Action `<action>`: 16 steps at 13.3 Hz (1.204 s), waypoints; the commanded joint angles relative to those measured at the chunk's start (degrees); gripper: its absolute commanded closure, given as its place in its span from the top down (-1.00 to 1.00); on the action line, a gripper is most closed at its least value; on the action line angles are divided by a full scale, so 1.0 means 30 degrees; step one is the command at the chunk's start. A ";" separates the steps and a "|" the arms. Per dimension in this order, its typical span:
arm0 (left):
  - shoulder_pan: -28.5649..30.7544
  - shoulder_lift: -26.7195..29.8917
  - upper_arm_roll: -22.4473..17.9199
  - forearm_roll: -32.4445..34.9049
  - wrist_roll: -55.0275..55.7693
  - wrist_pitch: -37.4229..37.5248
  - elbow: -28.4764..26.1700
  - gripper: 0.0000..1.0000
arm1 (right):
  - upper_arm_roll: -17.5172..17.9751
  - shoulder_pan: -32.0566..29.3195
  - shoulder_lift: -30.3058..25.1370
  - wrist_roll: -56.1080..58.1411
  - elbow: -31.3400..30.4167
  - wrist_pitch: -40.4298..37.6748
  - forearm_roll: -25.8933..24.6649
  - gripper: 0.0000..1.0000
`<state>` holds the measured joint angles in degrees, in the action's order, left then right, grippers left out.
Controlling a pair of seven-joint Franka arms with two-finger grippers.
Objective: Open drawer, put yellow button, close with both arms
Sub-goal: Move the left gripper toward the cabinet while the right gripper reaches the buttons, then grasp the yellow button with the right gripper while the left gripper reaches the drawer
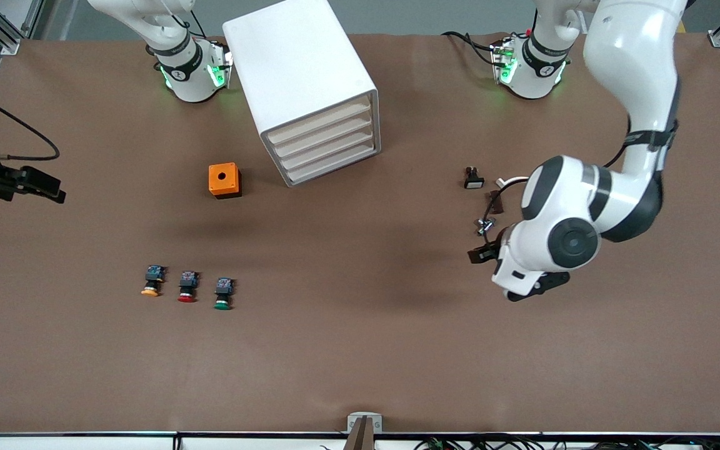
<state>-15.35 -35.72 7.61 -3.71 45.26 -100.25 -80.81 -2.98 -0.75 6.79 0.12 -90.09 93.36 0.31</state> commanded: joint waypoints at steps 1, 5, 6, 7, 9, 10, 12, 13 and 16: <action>-0.0829 -0.0719 -0.0076 -0.1424 0.3939 -0.0156 0.0745 1.00 | -0.0003 0.0044 0.1451 -0.0129 -0.0115 0.0898 -0.0250 0.99; -0.1943 -0.1335 -0.0076 -0.3587 1.0737 -0.0657 0.0745 1.00 | 0.0026 -0.0044 0.3444 -0.0129 -0.1083 0.3913 -0.0250 0.99; -0.2061 -0.1395 -0.0077 -0.4728 1.2319 -0.0657 0.0745 1.00 | 0.0055 -0.0015 0.3971 -0.0129 -0.1083 0.4471 -0.0221 0.99; -0.2178 -0.1424 -0.0077 -0.5754 1.3930 -0.0657 0.0745 1.00 | 0.0084 -0.0073 0.4615 -0.0129 -0.1112 0.4940 -0.0221 0.99; -0.2472 -0.1395 -0.0077 -0.6931 1.6831 -0.0657 0.0745 1.00 | 0.0085 -0.0364 0.5816 -0.0012 -0.1345 0.5761 0.0012 0.99; -0.2763 -0.1366 -0.0077 -0.7342 1.8471 -0.0657 0.0716 1.00 | 0.0085 -0.0395 0.6344 -0.0012 -0.1637 0.6636 0.0042 0.99; -0.3143 -0.1366 -0.0077 -0.8600 2.1345 -0.0657 0.0657 1.00 | 0.0172 -0.0366 0.6817 -0.0041 -0.2631 0.8219 0.0101 0.99; -0.3407 -0.1366 -0.0077 -0.9099 2.2402 -0.0657 0.0657 1.00 | 0.0463 -0.0424 0.7050 -0.0041 -0.3332 0.9184 0.0159 0.99; -0.4025 -0.1395 -0.0077 -0.9950 2.5244 -0.0628 0.0628 0.99 | 0.0845 -0.0718 0.7958 -0.0216 -0.4742 1.2378 0.0189 0.99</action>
<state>-26.44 -39.41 7.74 -31.41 115.77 -102.20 -79.73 -2.13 -1.48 30.27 0.05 -101.72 126.42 0.48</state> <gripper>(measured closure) 0.000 0.000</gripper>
